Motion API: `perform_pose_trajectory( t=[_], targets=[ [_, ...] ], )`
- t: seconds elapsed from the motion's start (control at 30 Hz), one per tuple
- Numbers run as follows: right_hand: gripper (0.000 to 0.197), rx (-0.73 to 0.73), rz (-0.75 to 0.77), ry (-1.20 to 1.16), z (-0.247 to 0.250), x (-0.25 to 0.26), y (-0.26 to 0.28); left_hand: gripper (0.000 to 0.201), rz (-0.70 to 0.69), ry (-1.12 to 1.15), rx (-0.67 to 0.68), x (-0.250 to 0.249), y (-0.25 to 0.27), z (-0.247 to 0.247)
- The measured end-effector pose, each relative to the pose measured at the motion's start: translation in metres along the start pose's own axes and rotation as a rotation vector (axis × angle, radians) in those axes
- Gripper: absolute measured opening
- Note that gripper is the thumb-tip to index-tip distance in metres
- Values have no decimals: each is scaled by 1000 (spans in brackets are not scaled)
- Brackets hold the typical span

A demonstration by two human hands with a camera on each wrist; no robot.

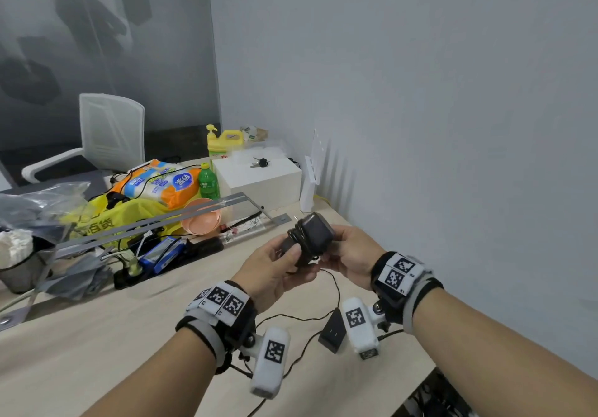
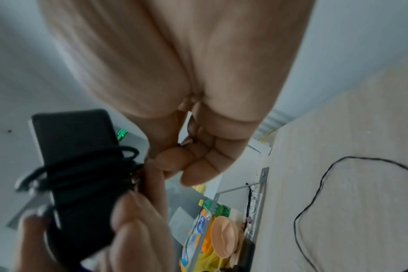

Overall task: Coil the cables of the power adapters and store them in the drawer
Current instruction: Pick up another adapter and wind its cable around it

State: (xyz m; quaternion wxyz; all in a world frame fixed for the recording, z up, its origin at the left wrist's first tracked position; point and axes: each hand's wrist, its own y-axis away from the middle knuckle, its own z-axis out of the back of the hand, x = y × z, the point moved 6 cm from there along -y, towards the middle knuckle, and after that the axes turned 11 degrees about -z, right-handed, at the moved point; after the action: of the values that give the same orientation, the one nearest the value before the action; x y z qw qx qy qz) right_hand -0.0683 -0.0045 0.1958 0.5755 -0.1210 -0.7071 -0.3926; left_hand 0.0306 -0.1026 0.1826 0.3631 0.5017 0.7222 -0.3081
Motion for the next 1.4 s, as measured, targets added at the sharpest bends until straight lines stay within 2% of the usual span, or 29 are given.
perform_pose_trajectory(
  t=[0.1,0.23,0.3,0.4,0.6,0.73,0.83,0.93,1.03,1.1,1.23,1.3,1.4],
  targets=[
    [22,-65,38,31,-1,-5,0,49,28,36,-25,3,1,0],
    [29,-89,41,72,-5,-9,-2,44,58,23,12,6,1,-4],
    [31,-79,48,52,-8,-7,-1,40,70,-1,13,6,2,-4],
    [35,-35,72,-9,-12,-3,2,47,76,-16,34,5,2,-4],
    [26,-50,91,-38,-15,-4,5,49,53,-48,22,4,2,-5],
    [29,-120,106,-90,-11,-2,5,43,26,-47,4,4,0,-7],
    [21,-187,169,-74,-7,1,4,32,28,-46,-34,3,-1,-6],
    [15,-291,227,30,-1,2,9,33,13,-46,-105,1,-4,-4],
    [15,-385,263,129,3,4,14,34,-91,-114,-197,-5,-7,-3],
    [16,-431,288,182,4,4,15,37,-134,-192,-199,-5,-7,-5],
    [15,-468,378,329,2,7,19,77,-178,-448,-114,-3,-5,-5],
    [15,-471,429,420,0,9,25,70,-194,-507,-109,-6,-5,-4],
    [15,-476,489,510,-3,11,31,55,-168,-458,-139,-4,-7,-4]
  ],
)
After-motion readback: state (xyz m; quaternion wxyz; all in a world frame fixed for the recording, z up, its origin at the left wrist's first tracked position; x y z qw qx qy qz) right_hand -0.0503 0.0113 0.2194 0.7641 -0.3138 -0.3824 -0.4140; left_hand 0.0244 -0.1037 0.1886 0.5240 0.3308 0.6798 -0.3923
